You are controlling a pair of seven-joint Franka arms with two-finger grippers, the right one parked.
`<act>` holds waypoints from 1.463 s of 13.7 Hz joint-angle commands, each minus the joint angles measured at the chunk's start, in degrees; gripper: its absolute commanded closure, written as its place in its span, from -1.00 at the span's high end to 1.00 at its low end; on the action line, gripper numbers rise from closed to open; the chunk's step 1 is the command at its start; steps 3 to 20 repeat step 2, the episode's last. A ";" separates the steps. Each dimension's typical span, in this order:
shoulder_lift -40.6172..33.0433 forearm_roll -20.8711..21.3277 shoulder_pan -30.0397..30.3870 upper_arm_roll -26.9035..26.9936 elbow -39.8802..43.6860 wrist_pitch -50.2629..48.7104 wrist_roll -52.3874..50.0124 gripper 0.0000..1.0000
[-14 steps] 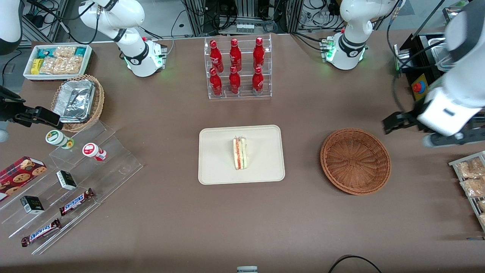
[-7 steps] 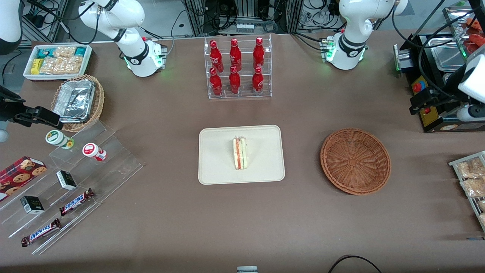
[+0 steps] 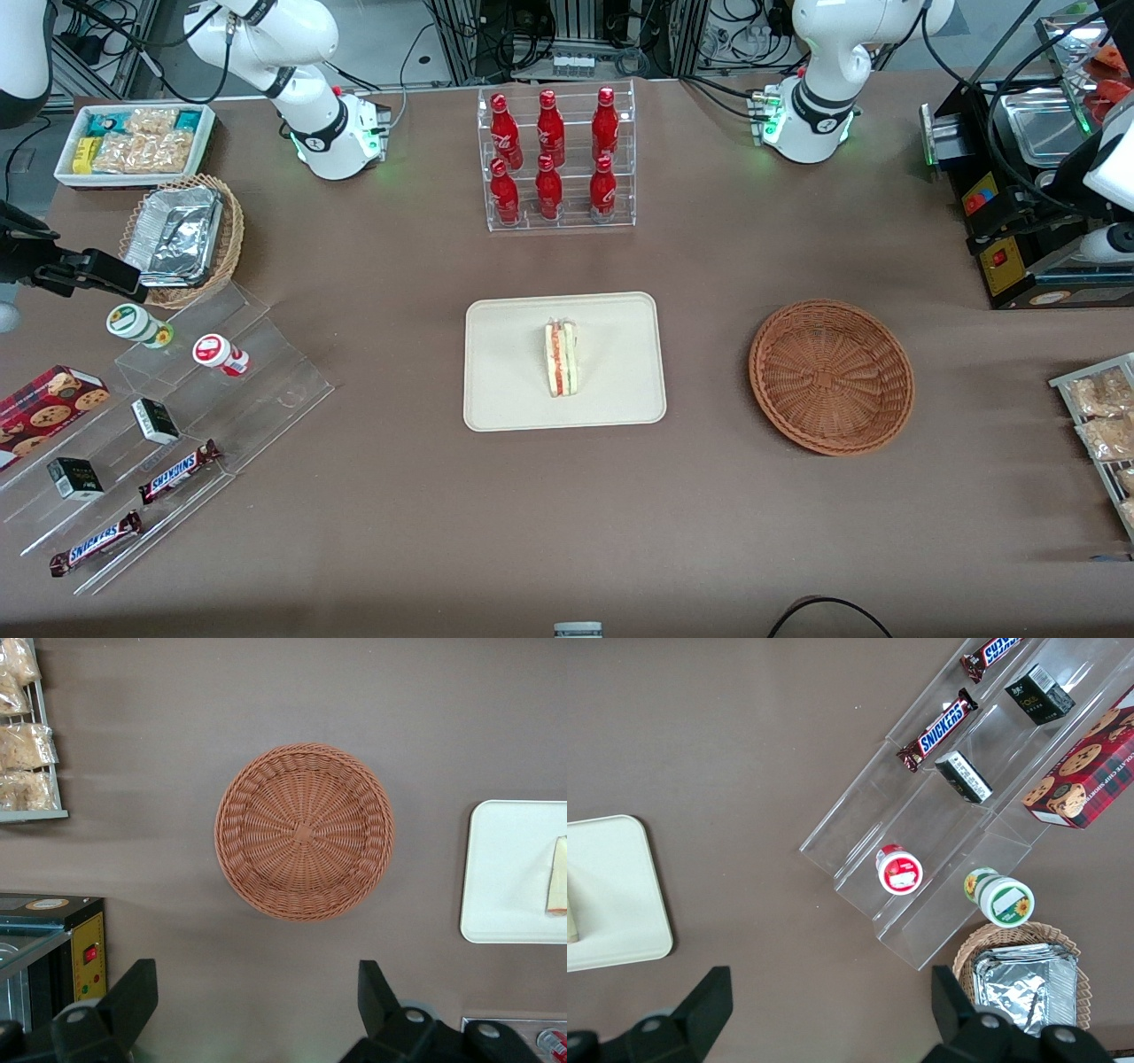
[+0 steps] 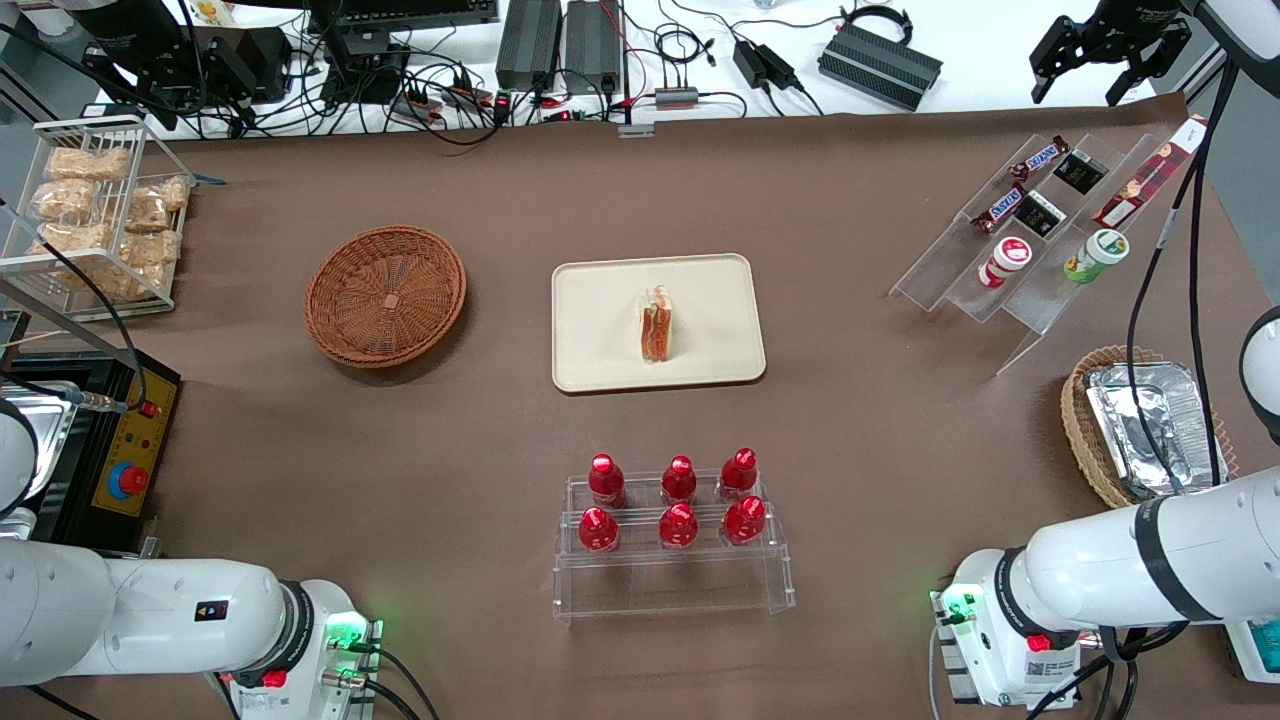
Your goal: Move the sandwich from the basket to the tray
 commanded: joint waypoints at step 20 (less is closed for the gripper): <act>0.59 0.17 -0.24 0.74 1.41 0.04 1.14 0.99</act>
